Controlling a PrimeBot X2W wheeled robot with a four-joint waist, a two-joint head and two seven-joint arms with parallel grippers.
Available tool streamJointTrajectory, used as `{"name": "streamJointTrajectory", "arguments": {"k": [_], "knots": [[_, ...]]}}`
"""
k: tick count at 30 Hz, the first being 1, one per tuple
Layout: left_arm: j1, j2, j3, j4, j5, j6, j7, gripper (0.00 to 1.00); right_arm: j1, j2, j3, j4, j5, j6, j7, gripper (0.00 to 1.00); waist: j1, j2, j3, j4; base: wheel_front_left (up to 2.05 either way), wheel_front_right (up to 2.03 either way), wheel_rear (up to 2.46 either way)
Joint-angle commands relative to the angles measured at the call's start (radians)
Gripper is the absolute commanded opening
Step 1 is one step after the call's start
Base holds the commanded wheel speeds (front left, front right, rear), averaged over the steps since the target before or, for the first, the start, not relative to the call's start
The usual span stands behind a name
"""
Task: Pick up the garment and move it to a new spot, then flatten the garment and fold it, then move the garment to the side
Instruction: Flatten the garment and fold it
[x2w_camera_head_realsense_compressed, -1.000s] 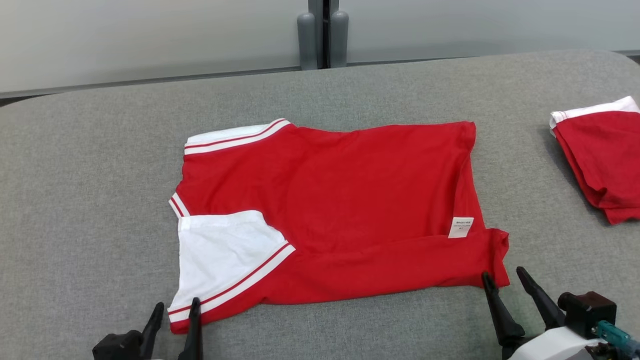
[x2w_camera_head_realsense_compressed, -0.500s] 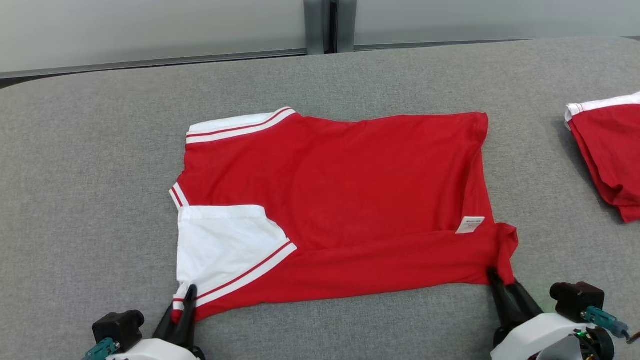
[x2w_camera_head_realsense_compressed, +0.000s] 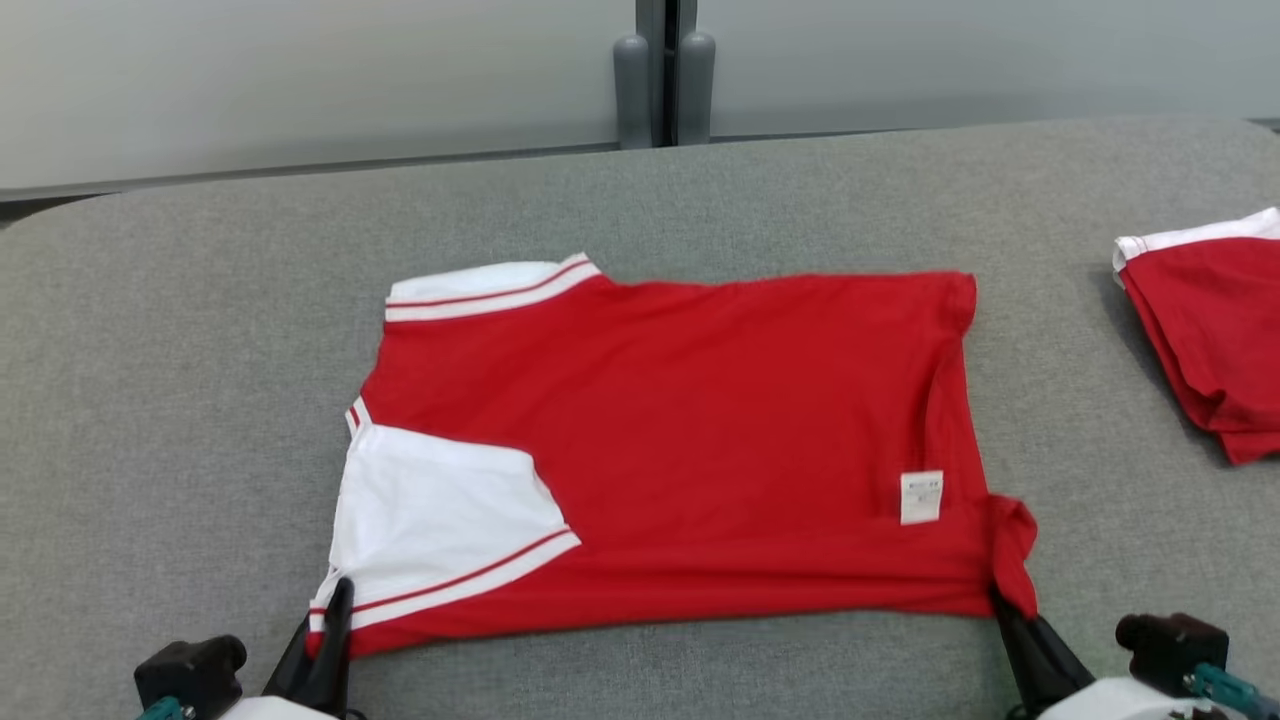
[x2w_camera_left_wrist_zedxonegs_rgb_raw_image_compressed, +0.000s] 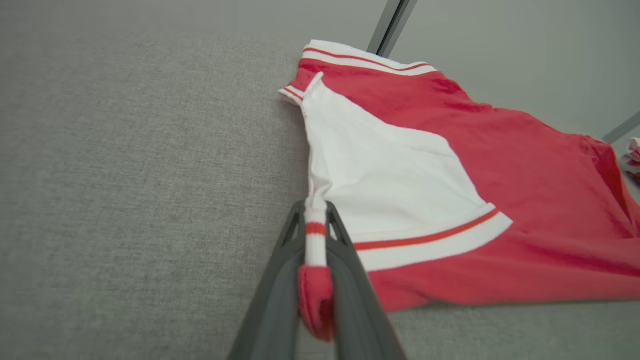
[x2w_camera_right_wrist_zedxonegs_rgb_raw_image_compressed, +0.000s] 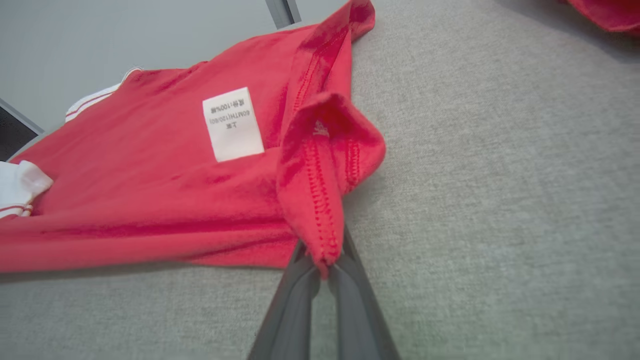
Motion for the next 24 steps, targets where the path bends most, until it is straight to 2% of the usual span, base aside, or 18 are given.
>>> {"name": "streamJointTrajectory", "arguments": {"k": [1,9,13,14,15,16,17,24], "knots": [[0.026,0.016,0.012,-0.030,-0.001,0.015,0.012,0.00,0.032,-0.010,-0.012,-0.014,0.007,-0.001,0.012,0.00,0.0000,0.0000,-0.018,0.004,0.00,0.00,0.00],[0.182,0.022,0.023,-0.176,-0.031,0.081,0.124,0.00,0.179,0.011,-0.066,-0.082,0.007,-0.002,0.107,0.00,0.0000,0.0000,-0.080,0.007,0.00,0.00,0.00],[0.209,0.014,0.013,-0.181,-0.045,0.091,0.151,0.00,0.205,0.025,-0.077,-0.103,-0.004,-0.002,0.130,0.00,0.0000,0.0000,-0.088,0.005,0.00,0.00,0.00],[0.214,0.010,0.010,-0.176,-0.048,0.089,0.154,0.11,0.206,0.027,-0.077,-0.108,-0.004,-0.002,0.134,0.00,0.0000,0.0000,-0.090,0.002,0.00,0.00,0.00],[0.215,0.011,0.007,-0.167,-0.045,0.092,0.159,1.00,0.202,0.029,-0.080,-0.114,-0.008,-0.002,0.136,0.27,0.0000,0.0000,-0.093,0.000,0.00,0.00,0.00],[0.210,0.006,0.012,-0.163,-0.046,0.095,0.148,1.00,0.194,0.030,-0.082,-0.121,-0.013,-0.002,0.132,0.73,0.0000,0.0000,-0.093,-0.001,0.00,0.00,0.00],[0.200,0.004,0.016,-0.158,-0.040,0.102,0.132,1.00,0.187,0.031,-0.083,-0.125,-0.018,-0.002,0.134,1.00,0.0000,0.0000,-0.094,-0.003,0.00,0.00,0.00],[0.128,-0.009,0.013,-0.177,0.060,0.130,-0.062,1.00,0.154,0.026,-0.099,-0.235,-0.057,-0.001,0.080,1.00,0.0000,0.0000,-0.099,-0.008,0.00,0.00,0.00]]}}
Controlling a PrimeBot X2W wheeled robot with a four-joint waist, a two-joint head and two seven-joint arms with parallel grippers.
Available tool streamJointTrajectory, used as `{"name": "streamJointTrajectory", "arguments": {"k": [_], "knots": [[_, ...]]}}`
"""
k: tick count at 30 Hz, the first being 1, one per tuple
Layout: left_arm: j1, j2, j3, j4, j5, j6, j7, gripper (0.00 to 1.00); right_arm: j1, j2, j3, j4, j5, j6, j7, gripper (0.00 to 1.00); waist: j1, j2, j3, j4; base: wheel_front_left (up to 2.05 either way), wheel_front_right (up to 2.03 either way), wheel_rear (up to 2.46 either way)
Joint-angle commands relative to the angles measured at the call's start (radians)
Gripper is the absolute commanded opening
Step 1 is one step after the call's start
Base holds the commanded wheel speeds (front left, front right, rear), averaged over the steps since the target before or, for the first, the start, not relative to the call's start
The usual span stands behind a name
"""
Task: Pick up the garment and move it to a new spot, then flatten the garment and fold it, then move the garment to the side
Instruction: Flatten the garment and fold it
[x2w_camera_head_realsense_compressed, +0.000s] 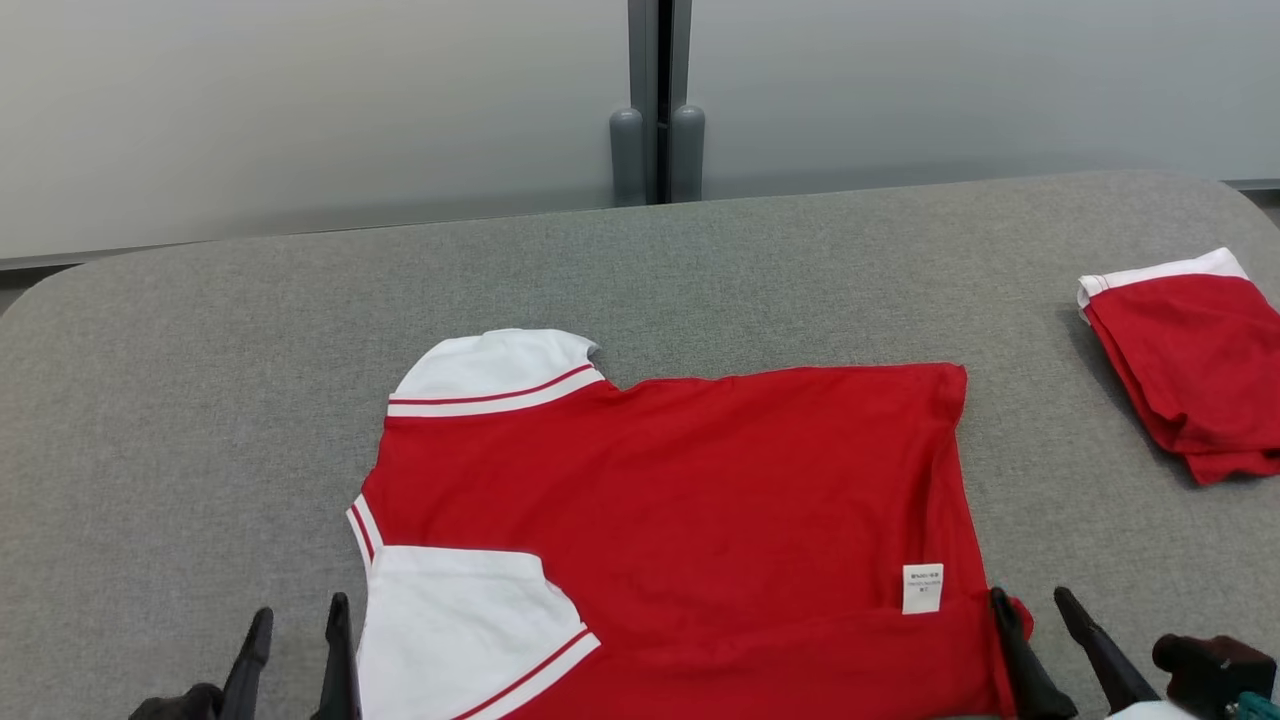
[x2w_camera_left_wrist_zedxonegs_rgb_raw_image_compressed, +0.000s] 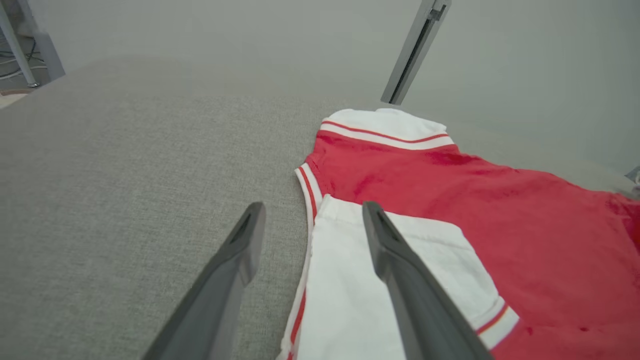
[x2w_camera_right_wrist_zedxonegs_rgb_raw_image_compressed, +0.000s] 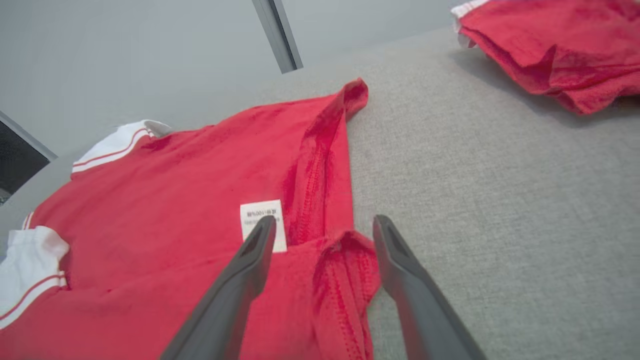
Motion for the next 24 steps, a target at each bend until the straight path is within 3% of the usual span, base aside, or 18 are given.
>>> {"name": "streamJointTrajectory", "arguments": {"k": [1,6,14,24], "knots": [[-0.028,0.002,-0.001,-0.018,0.030,0.010,-0.044,1.00,-0.014,-0.010,-0.009,-0.038,-0.020,-0.002,-0.012,1.00,0.0000,-0.0001,-0.002,-0.001,0.00,0.00,0.00],[-0.091,0.022,-0.003,-0.059,0.090,0.021,-0.103,1.00,-0.040,-0.027,-0.049,-0.159,-0.089,-0.001,-0.024,1.00,0.0000,-0.0001,-0.007,-0.008,0.00,0.00,0.00],[-0.127,0.054,-0.012,-0.103,0.140,0.044,-0.086,1.00,-0.081,-0.033,-0.057,-0.273,-0.148,-0.001,0.021,1.00,0.0000,-0.0001,-0.012,-0.021,0.00,0.00,0.00],[-0.112,0.051,-0.018,-0.128,0.141,0.068,-0.062,1.00,-0.077,-0.015,-0.050,-0.286,-0.151,-0.001,0.044,1.00,0.0000,-0.0001,0.004,-0.011,0.00,0.00,0.00]]}}
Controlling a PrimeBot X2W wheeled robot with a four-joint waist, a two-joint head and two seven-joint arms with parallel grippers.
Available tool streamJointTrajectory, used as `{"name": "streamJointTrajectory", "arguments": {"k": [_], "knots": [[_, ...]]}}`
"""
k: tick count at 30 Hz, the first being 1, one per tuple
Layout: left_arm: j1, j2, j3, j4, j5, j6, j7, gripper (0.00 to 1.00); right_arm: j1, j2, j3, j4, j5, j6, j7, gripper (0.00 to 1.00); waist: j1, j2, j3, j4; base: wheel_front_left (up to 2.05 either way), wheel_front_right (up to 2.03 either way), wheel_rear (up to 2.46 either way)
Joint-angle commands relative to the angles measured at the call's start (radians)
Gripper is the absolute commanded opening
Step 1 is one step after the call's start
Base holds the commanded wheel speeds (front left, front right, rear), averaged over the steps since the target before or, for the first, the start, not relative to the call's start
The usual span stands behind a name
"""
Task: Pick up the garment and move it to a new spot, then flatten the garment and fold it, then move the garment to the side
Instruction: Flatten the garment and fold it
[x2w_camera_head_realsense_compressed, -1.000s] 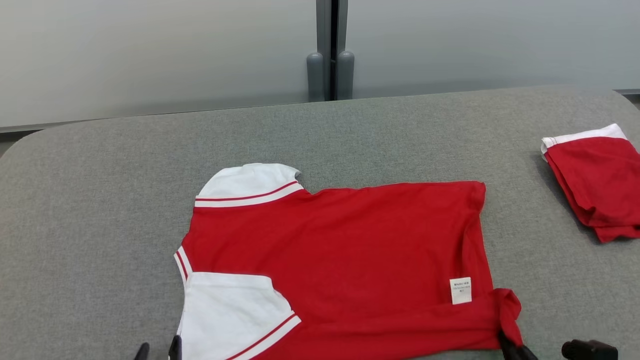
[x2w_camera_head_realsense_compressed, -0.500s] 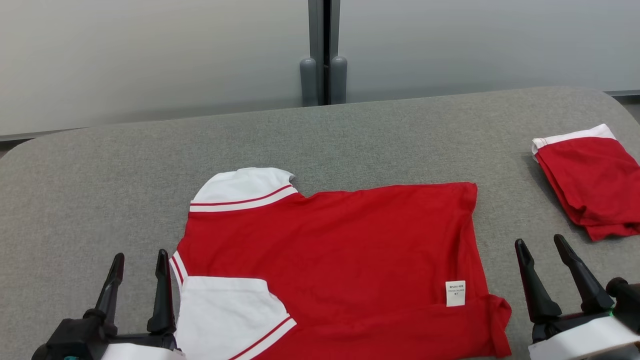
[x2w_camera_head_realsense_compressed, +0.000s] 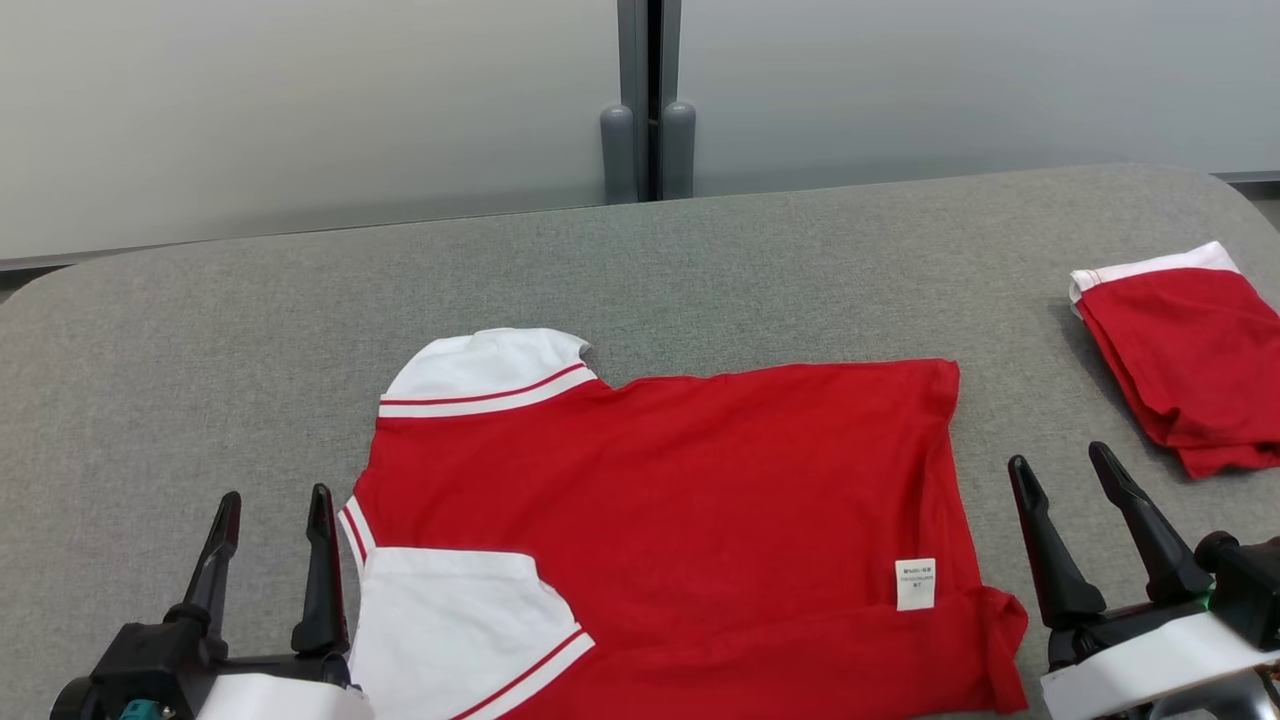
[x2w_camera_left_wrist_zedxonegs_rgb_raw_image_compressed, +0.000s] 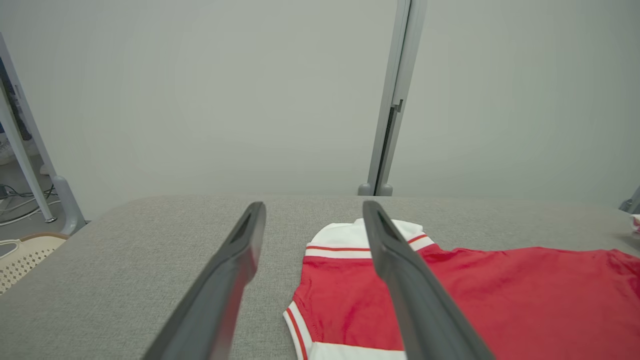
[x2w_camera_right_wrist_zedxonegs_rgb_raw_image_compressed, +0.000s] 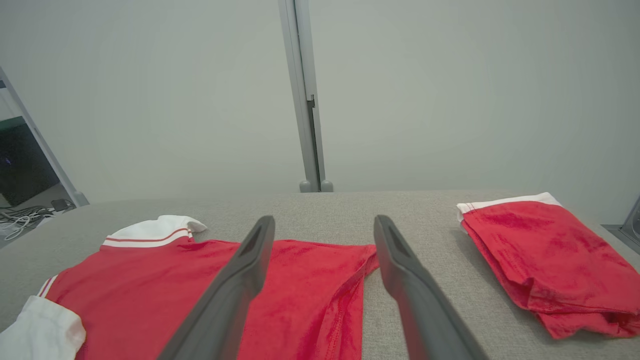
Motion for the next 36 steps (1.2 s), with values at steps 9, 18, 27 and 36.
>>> {"name": "streamJointTrajectory", "arguments": {"k": [9,18,27,36], "knots": [[-0.151,0.012,-0.056,0.012,0.008,-0.042,0.049,1.00,-0.034,0.003,-0.019,-0.014,0.003,0.000,-0.004,1.00,0.0000,-0.0001,0.084,0.007,0.00,0.00,0.00],[-0.586,-0.008,-0.141,0.252,-0.006,-0.170,0.136,1.00,-0.122,0.004,0.002,-0.013,0.017,0.000,-0.021,1.00,0.0000,-0.0001,0.274,-0.033,0.00,0.00,0.00],[-0.852,-0.005,-0.149,0.697,-0.040,-0.221,0.232,1.00,-0.183,0.015,0.025,0.050,0.028,0.000,-0.066,1.00,0.0000,-0.0001,0.355,-0.097,0.00,0.00,0.00],[-0.923,-0.019,-0.165,0.882,-0.051,-0.230,0.273,0.00,-0.195,0.005,-0.002,0.101,0.040,0.000,-0.082,1.00,0.0000,-0.0001,0.349,-0.092,0.00,0.00,0.00]]}}
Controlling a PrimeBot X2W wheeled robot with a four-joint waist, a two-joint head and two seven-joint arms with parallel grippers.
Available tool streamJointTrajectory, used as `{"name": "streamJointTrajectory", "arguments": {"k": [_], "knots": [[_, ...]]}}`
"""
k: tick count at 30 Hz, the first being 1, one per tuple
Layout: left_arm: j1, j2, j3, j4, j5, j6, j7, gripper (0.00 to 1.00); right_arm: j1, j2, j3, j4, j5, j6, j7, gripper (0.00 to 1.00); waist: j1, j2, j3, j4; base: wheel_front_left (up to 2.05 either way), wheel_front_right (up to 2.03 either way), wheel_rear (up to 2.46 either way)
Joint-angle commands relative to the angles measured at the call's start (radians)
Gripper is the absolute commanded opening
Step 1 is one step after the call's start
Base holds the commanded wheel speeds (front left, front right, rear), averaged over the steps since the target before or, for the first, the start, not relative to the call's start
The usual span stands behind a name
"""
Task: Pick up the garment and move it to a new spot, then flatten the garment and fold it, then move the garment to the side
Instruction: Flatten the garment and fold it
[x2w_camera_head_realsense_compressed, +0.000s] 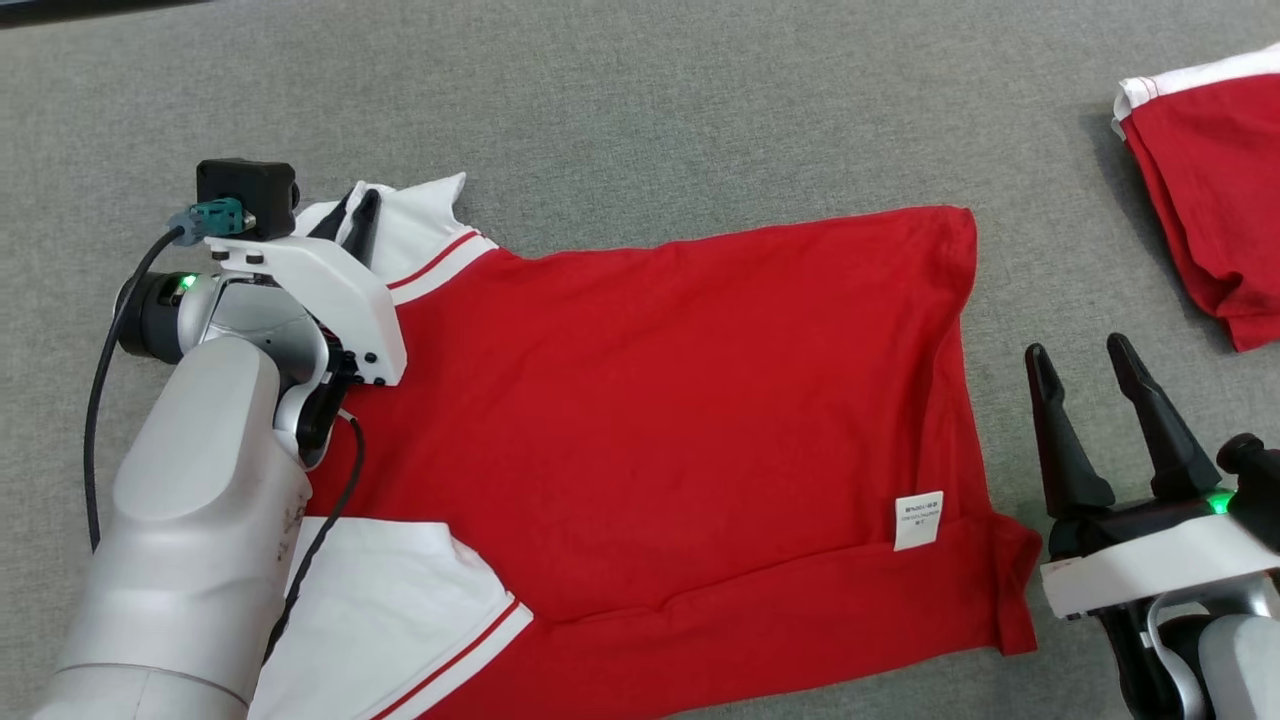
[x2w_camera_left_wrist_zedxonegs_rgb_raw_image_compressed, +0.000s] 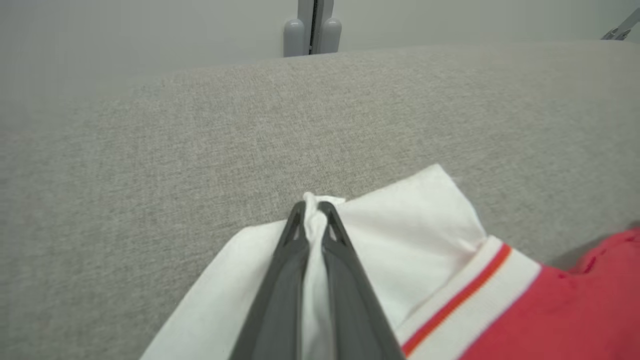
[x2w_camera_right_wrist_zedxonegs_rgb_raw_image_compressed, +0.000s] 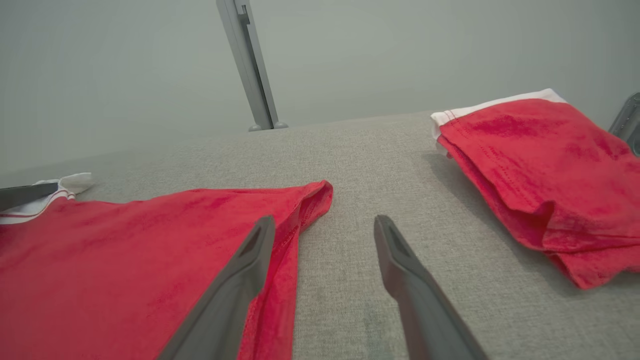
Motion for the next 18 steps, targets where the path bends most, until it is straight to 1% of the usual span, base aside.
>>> {"name": "streamJointTrajectory", "arguments": {"k": [1,4,8,12,17,18], "knots": [[-0.016,0.003,-0.001,0.012,0.002,-0.002,-0.021,0.00,-0.016,-0.010,-0.009,0.009,0.009,0.000,-0.008,1.00,0.0000,0.0000,-0.006,0.007,0.00,0.00,0.00],[-0.034,-0.006,0.000,0.028,-0.005,-0.005,-0.061,0.00,-0.044,-0.022,-0.023,0.031,0.019,0.000,-0.011,1.00,0.0000,0.0000,-0.015,0.015,0.00,0.00,0.00],[-0.043,-0.019,-0.002,0.044,-0.013,-0.008,-0.105,0.00,-0.120,-0.064,-0.041,0.085,0.038,0.000,-0.001,1.00,0.0000,0.0000,-0.017,0.030,0.00,0.00,0.00],[-0.061,-0.035,-0.008,0.041,-0.019,-0.012,-0.136,0.00,-0.226,-0.108,-0.021,0.151,0.051,0.000,0.016,1.00,0.0000,0.0000,0.002,0.058,0.00,0.00,0.00],[-0.071,-0.061,-0.020,0.027,-0.031,-0.017,-0.177,0.00,-0.342,-0.140,0.038,0.303,0.090,0.000,0.045,1.00,0.0000,0.0000,0.032,0.100,0.00,0.00,0.00],[-0.069,-0.066,-0.027,0.023,-0.034,-0.021,-0.190,0.00,-0.377,-0.151,0.071,0.372,0.111,0.000,0.058,1.00,0.0000,0.0000,0.041,0.114,0.00,0.00,0.00]]}}
